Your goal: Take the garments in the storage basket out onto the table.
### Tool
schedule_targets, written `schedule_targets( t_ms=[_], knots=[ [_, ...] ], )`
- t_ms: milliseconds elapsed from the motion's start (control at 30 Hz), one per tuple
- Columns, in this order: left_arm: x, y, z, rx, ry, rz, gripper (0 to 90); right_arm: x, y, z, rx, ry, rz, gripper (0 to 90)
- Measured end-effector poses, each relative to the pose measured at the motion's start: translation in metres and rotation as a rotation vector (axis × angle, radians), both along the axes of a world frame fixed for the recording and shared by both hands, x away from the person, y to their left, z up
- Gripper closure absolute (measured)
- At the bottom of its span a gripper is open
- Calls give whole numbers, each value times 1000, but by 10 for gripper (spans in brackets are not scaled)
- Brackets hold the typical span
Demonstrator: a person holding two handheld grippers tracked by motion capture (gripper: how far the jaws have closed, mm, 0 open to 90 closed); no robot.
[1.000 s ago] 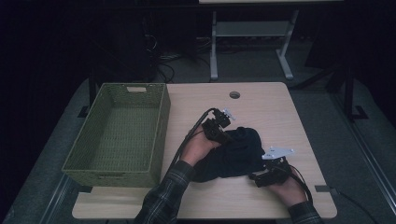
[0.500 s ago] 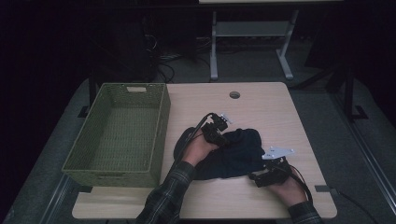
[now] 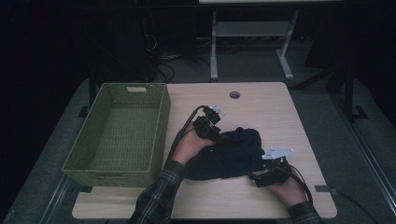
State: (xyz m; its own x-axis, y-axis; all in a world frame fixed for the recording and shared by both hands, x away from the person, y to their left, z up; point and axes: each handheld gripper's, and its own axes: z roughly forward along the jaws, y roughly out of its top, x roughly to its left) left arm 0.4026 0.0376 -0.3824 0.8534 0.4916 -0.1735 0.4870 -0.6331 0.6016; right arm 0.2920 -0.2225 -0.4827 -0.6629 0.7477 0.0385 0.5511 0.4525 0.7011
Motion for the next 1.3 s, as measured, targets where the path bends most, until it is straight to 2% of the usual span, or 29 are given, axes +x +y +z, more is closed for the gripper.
schedule_targets(
  t_ms=[67,133,167,267,400,433,600,700,767,833,1000,1133,1300],
  knots=[
    [-5,7,5,-18,2,4,499,0,0,0,0,0,0,18],
    [-8,10,7,-10,0,5,515,0,0,0,0,-1,0,18],
    [-13,18,9,-2,-7,18,531,0,0,0,0,0,0,18],
    [-22,31,9,-3,-28,46,610,0,0,0,0,-1,0,18],
    [-33,47,6,-13,-14,66,866,0,0,0,0,-1,0,18],
    [-36,50,4,-7,-16,69,900,0,0,0,0,-1,0,18],
    [-49,58,-4,6,-24,84,900,-1,-1,2,-17,-5,-12,18],
    [-55,63,-8,-8,-21,96,900,-4,-4,9,-12,-26,-29,18],
    [-56,66,-9,5,-17,95,900,-7,-6,15,-4,-31,-41,27],
    [-58,67,-8,3,-23,90,900,-13,-8,20,25,-32,-24,105],
    [-60,67,-8,-4,-28,91,889,-24,-8,26,54,-28,9,199],
    [-60,65,-8,-10,-24,92,877,-26,-4,23,38,-26,24,269],
    [-61,62,-10,-9,-16,77,871,-23,-1,19,12,-32,17,420]
  ],
)
